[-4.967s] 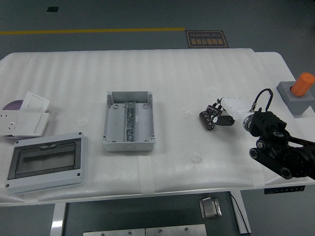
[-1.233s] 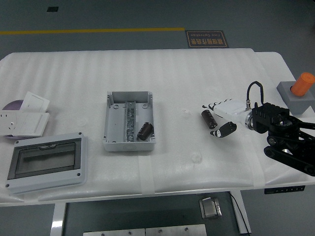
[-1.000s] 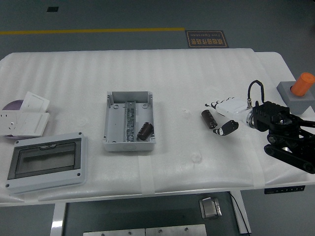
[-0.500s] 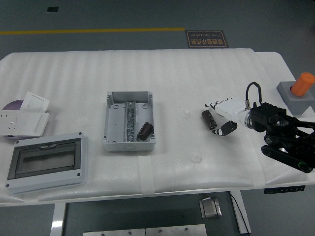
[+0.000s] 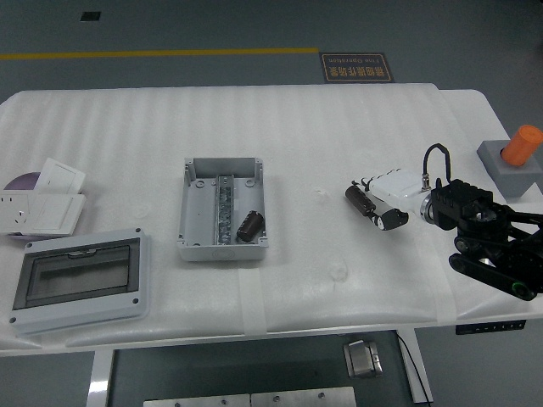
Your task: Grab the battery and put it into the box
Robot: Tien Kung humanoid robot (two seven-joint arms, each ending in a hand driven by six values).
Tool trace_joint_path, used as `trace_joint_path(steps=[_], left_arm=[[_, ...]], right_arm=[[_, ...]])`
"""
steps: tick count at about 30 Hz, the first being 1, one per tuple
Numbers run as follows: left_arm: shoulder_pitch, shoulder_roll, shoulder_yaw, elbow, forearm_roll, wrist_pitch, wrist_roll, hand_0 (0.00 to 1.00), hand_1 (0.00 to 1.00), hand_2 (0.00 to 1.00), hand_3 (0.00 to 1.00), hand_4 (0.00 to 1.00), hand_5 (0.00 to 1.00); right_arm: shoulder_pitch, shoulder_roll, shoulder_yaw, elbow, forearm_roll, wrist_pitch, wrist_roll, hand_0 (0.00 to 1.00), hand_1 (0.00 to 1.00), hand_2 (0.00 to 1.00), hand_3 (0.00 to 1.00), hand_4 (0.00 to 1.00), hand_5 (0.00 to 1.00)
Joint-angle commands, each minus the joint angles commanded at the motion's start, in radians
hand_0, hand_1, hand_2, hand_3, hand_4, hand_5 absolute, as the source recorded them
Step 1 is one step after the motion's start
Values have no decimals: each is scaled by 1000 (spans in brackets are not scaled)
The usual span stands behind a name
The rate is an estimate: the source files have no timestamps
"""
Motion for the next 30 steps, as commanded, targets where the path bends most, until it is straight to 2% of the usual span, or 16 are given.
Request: trace_joint_path(steps=[4, 5, 10, 11, 13, 21, 22, 23, 28, 29, 30], left_arm=[[1, 0, 2, 0, -2, 1, -1, 670, 685, 568, 589, 517, 455], [0, 0, 3, 0, -2, 1, -2, 670, 685, 569, 589, 517, 457], [-1, -1, 3, 0, -2, 2, -3, 670, 685, 569, 589, 517, 457], [-1, -1, 2, 0, 0, 2, -3, 670, 686, 569, 589, 519, 461], [-1, -1, 0, 0, 3, 2, -2, 670, 686, 569, 589, 519, 461], [0, -3, -6, 0, 11, 1, 1, 670, 685, 569, 590, 520, 463], [1, -4, -5, 0, 10, 0, 1, 670, 685, 569, 590, 520, 463], [1, -5, -5, 0, 10, 0, 2, 670, 685, 569, 589, 518, 464], [2, -6, -7, 0, 12, -1, 3, 670, 685, 569, 589, 518, 464], [2, -5, -9, 0, 13, -1, 4, 670, 685, 570, 589, 518, 465], [3, -5, -12, 0, 17, -1, 5, 670, 685, 570, 589, 518, 465]], right_arm=[[-3, 2, -5, 2, 3, -5, 3, 770, 754, 748, 814, 257, 209], [-4, 3, -5, 2, 4, -7, 4, 760, 746, 730, 775, 241, 202], [-3, 3, -3, 7, 2, -11, 7, 760, 746, 730, 775, 241, 202], [-3, 2, -2, 7, 2, -11, 7, 758, 745, 726, 772, 208, 187], [-2, 0, 5, 9, 3, -7, 6, 758, 745, 726, 772, 208, 187], [-22, -24, 104, 30, 22, 19, -11, 757, 740, 724, 772, 204, 174], [-26, -27, 124, 35, 17, 25, -17, 757, 740, 724, 772, 204, 174], [-29, -31, 143, 40, 7, 34, -25, 760, 741, 733, 821, 224, 164], [-28, -56, 185, 72, -36, 103, -69, 760, 741, 733, 821, 224, 164], [-27, -60, 188, 80, -41, 116, -76, 798, 788, 824, 998, 635, 269], [-25, -65, 191, 90, -42, 130, -87, 798, 788, 824, 998, 635, 269]])
